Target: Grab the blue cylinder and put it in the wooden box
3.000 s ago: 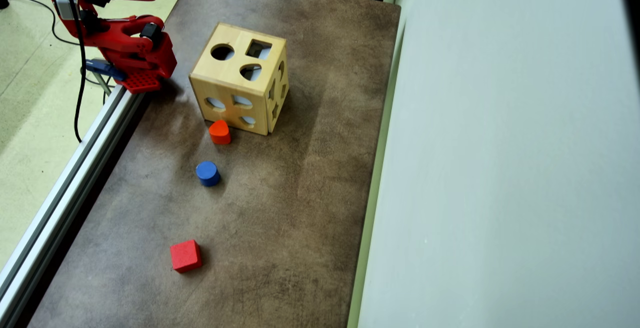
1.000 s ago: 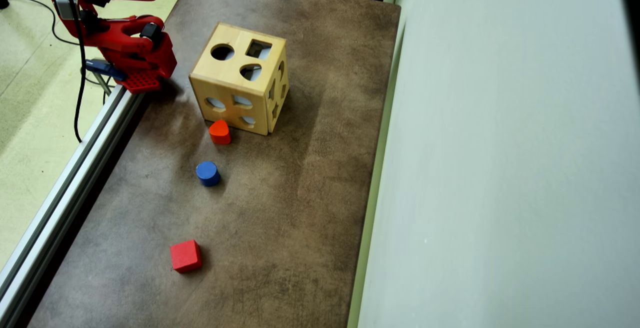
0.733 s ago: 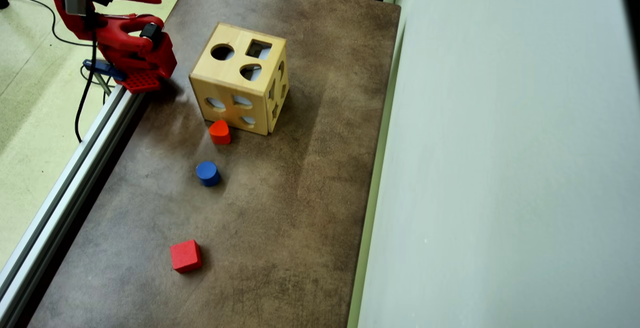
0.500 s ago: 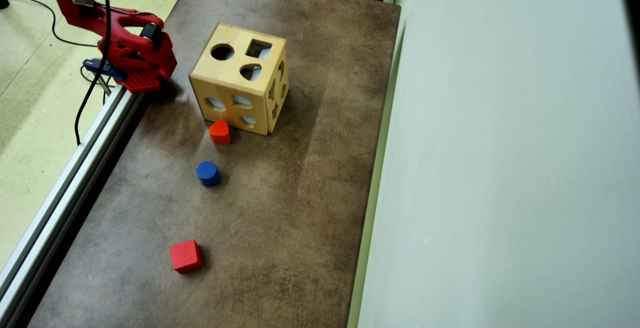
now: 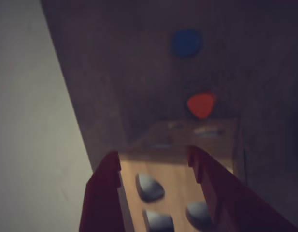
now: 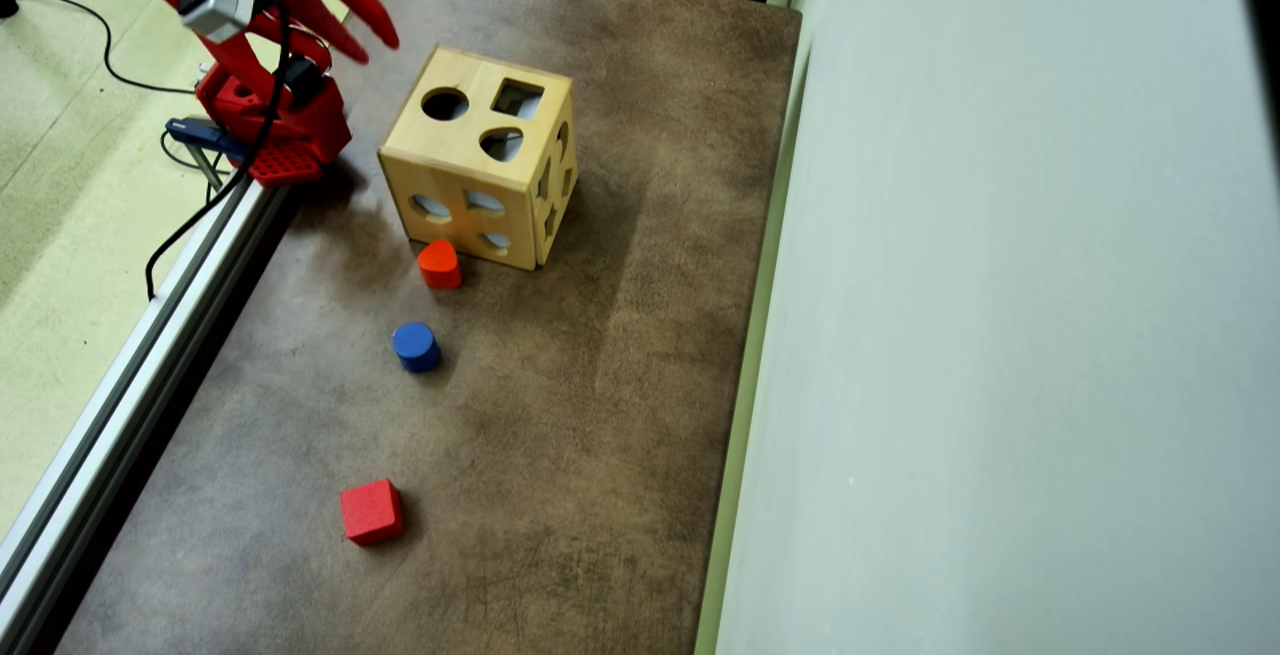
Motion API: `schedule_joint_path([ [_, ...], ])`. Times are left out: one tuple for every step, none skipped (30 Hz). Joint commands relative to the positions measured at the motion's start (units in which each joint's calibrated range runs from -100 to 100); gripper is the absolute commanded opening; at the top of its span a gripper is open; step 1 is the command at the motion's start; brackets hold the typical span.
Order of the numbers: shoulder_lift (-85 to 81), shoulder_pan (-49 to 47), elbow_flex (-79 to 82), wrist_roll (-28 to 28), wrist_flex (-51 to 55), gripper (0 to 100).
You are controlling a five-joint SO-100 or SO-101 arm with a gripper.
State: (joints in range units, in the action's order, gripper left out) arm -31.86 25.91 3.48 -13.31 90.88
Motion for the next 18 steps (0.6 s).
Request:
schedule_joint_path([
  [9.74, 6.86, -2.13, -1.66, -11.06, 23],
  [11.44, 7.67, -2.13, -2.00, -12.99, 23],
  [12.80, 8.12, -2.13, -2.39, -14.28, 23],
  [13.90, 8.27, -2.05, -2.78, -15.33, 23],
  [15.18, 8.34, -2.05, -3.03, -16.05, 23],
  [16.45, 8.42, -2.05, -3.13, -16.45, 23],
  [17.89, 8.42, -1.96, -3.17, -16.69, 23],
  [19.51, 8.42, -1.87, -3.17, -16.85, 23],
  [21.29, 8.42, -1.96, -3.17, -16.85, 23],
  [23.07, 8.42, -2.05, -3.17, -16.53, 23],
  [24.60, 8.19, -2.05, -3.22, -16.37, 23],
  [25.79, 7.97, -2.05, -3.22, -16.13, 23],
  [26.64, 7.82, -2.05, -3.22, -16.13, 23],
  [27.41, 7.75, -1.96, -3.22, -16.29, 23],
  [28.17, 7.75, -1.51, -3.22, -16.61, 23],
  [29.10, 7.67, -1.24, -3.22, -16.69, 23],
  [30.29, 7.60, -1.15, -3.22, -16.53, 23],
  [31.91, 7.53, -1.15, -3.22, -16.05, 23],
])
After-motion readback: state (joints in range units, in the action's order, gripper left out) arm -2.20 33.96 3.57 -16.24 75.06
